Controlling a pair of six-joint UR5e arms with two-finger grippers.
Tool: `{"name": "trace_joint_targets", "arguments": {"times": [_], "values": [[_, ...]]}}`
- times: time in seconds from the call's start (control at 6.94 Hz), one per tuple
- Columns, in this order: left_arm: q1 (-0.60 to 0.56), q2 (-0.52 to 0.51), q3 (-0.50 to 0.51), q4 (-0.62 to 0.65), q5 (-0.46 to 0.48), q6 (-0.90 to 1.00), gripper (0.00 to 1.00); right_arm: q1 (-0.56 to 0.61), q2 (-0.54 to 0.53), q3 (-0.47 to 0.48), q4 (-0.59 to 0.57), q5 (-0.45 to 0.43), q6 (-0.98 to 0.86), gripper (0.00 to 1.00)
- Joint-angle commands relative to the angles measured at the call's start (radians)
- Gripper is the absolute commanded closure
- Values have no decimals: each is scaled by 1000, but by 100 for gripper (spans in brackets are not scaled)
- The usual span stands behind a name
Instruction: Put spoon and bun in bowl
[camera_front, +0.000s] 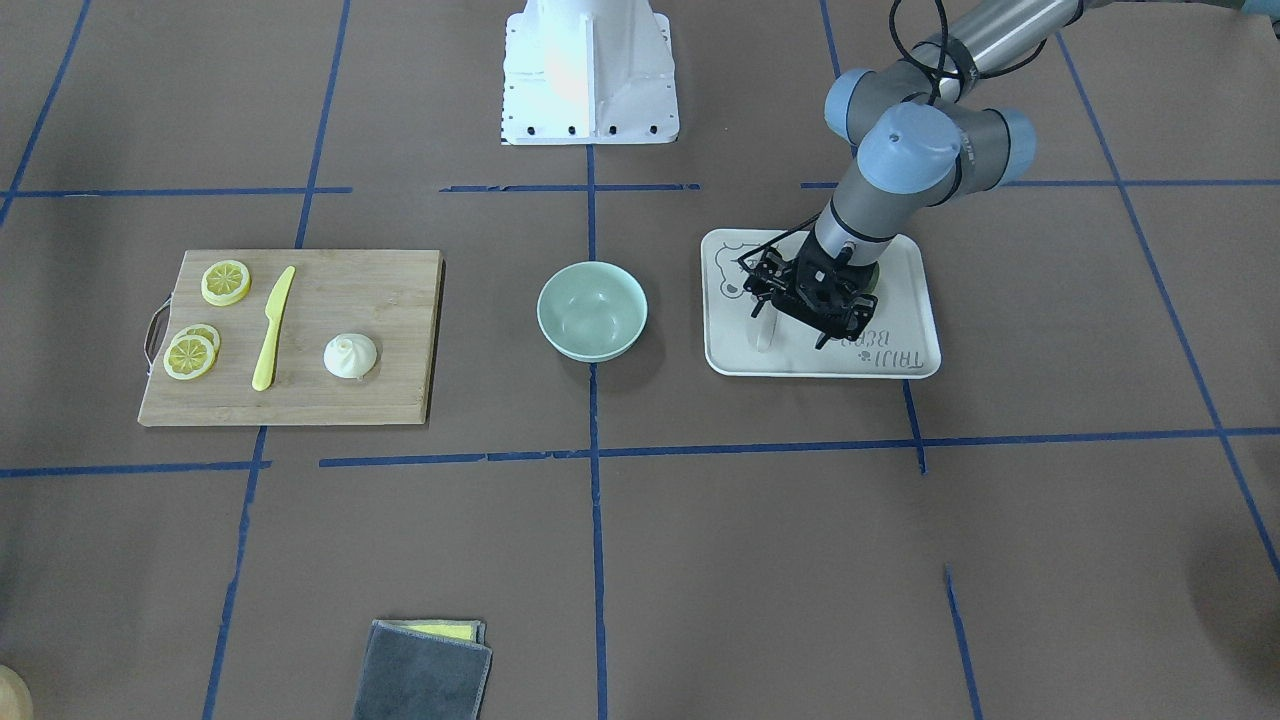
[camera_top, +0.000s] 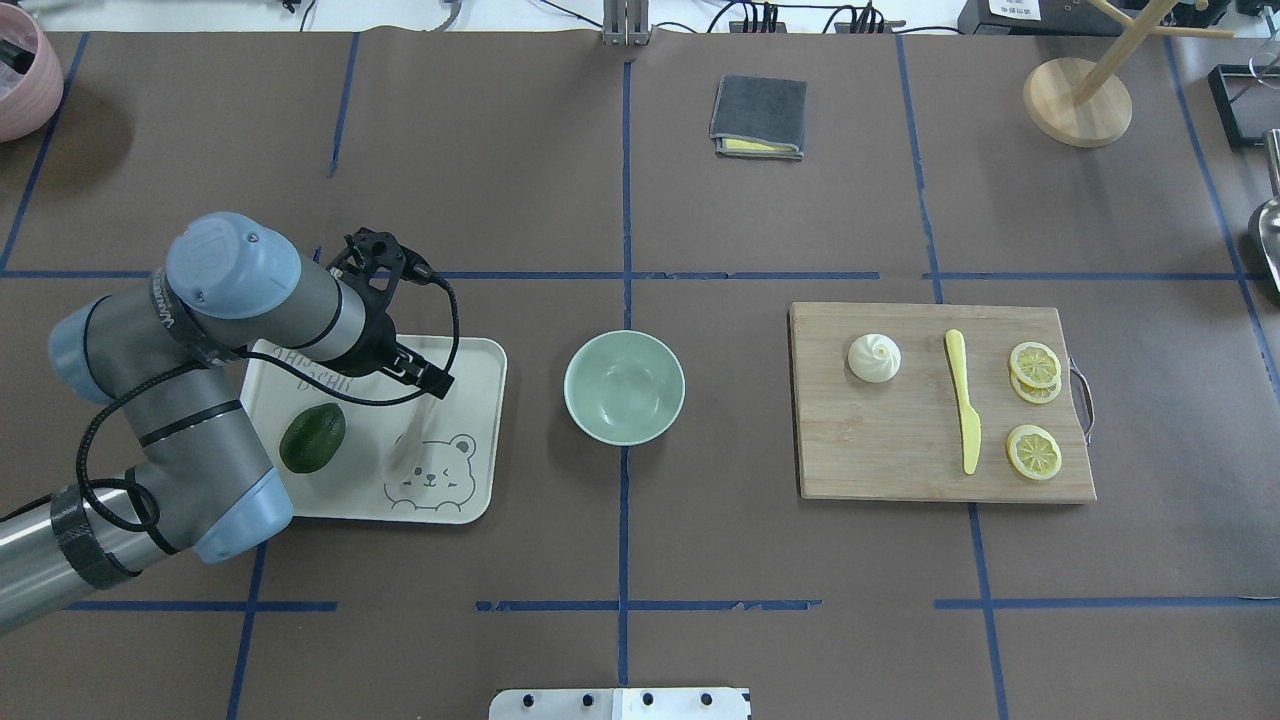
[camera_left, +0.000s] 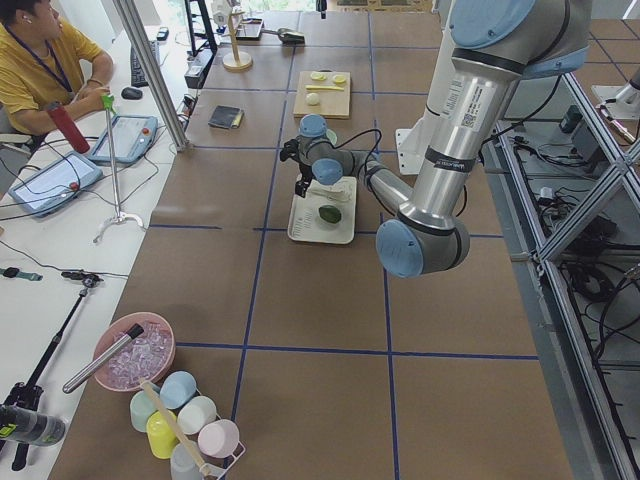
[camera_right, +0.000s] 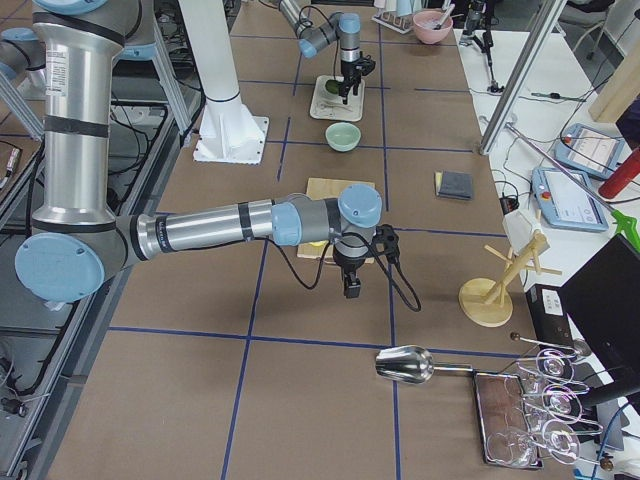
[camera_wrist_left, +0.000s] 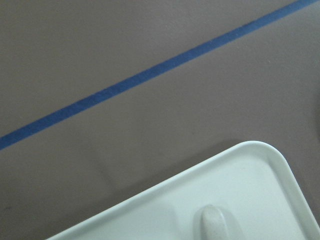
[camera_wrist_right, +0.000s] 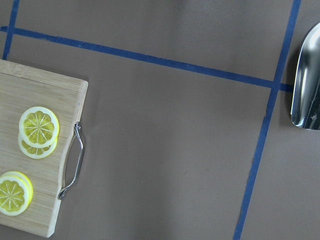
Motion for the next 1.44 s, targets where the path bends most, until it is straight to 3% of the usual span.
{"name": "trace_joint_targets", "arguments": {"times": [0.0, 0.72, 1.15, 1.3], "values": [[15, -3, 21, 2, 7, -1, 10, -8, -1, -7, 0, 0, 1, 0], [33, -6, 9, 30, 9, -1, 42, -19, -1, -15, 0, 0, 1, 0], [33, -6, -11, 50, 9, -1, 91, -28, 1, -41, 1, 16, 1, 0], [33, -18, -34, 115, 9, -7, 100, -34, 1, -47, 1, 17, 1, 0]]}}
